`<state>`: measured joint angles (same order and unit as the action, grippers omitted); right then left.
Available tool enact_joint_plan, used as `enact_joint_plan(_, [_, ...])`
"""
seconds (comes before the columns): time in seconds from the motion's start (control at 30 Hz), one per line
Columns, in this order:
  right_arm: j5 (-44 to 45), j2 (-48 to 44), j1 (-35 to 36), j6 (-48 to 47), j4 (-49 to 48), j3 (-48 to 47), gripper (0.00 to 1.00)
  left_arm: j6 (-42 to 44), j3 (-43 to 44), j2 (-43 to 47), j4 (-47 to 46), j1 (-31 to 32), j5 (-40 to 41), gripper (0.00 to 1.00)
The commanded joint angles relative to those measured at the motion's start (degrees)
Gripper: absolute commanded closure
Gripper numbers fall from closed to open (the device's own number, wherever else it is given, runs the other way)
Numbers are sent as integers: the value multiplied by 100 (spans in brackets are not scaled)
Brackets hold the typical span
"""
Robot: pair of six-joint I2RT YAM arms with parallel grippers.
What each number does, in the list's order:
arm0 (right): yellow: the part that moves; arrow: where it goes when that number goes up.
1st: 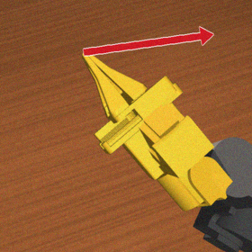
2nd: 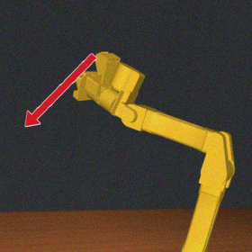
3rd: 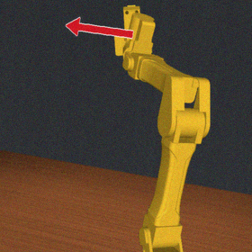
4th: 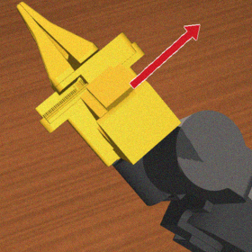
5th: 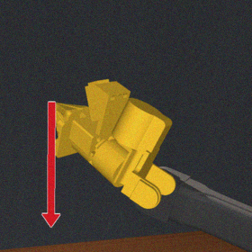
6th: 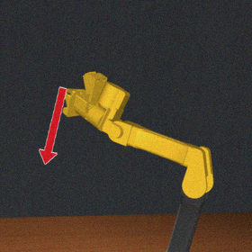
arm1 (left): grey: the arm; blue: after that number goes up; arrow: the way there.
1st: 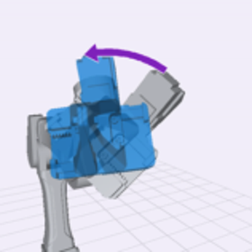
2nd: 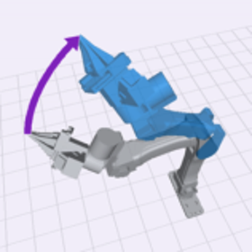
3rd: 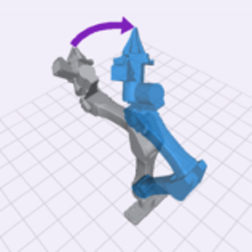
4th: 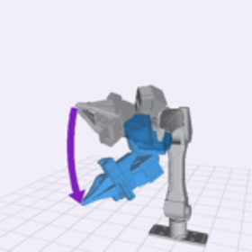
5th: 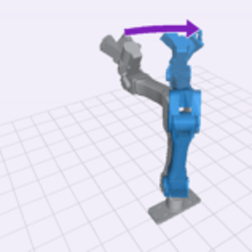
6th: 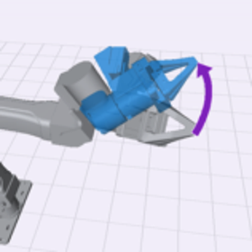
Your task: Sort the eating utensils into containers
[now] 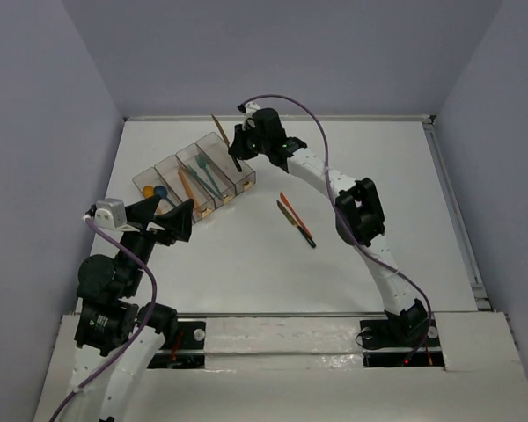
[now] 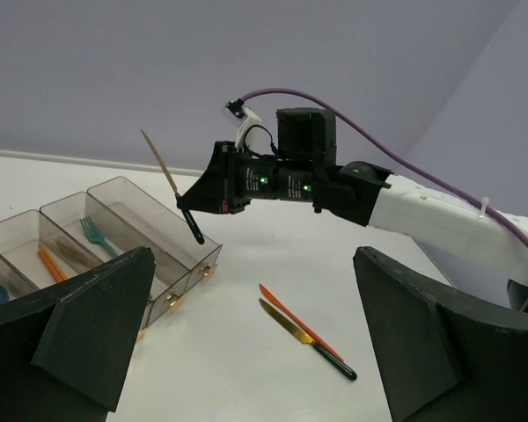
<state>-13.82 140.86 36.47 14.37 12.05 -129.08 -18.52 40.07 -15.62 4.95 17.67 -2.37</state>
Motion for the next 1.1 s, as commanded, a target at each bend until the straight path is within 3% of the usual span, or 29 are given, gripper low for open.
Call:
enact_joint_plan(0.0, [-296,310,62,40,-28,-724,100,33,9,-82,-275,35,-70,1])
enact_joint_plan(0.17, [-200,408,115,-5,-27,-619,98,33,9,-73,-284,35,-79,1])
enact_joint_plan(0.27, [-68,285,115,-13,-72,-496,75,33,9,-91,-284,35,-79,1])
enact_joint_plan(0.3, [2,250,115,-31,-63,-487,60,42,0,-99,-284,35,-71,1])
enact_joint_plan(0.4, [99,39,115,-66,-36,-487,48,42,9,-117,-293,35,-53,1])
enact_joint_plan(0.63, [398,-1375,115,-250,-423,847,52,51,0,-161,-293,35,-27,1])
enact_joint_plan(0.67, [555,-1786,115,-285,-397,1301,57,51,0,-170,-293,35,-18,1])
enact_joint_plan(0.77, [1019,-2569,115,-242,-502,2436,63,42,0,-170,-284,-18,0,1])
enact_joint_plan(0.8, [1153,-2850,115,-190,-546,3345,65,42,0,-170,-275,-18,0,1])
enact_joint_plan(0.9, [1751,-3879,115,4,-573,4659,73,42,-8,-143,-293,-18,-18,1])
enact_joint_plan(0.93, [1830,-4291,115,74,-468,5386,74,42,-17,-143,-293,-18,-26,1])
enact_joint_plan(1.07, [2138,-4926,115,294,-116,6698,77,42,-17,-152,-310,-18,-70,1])
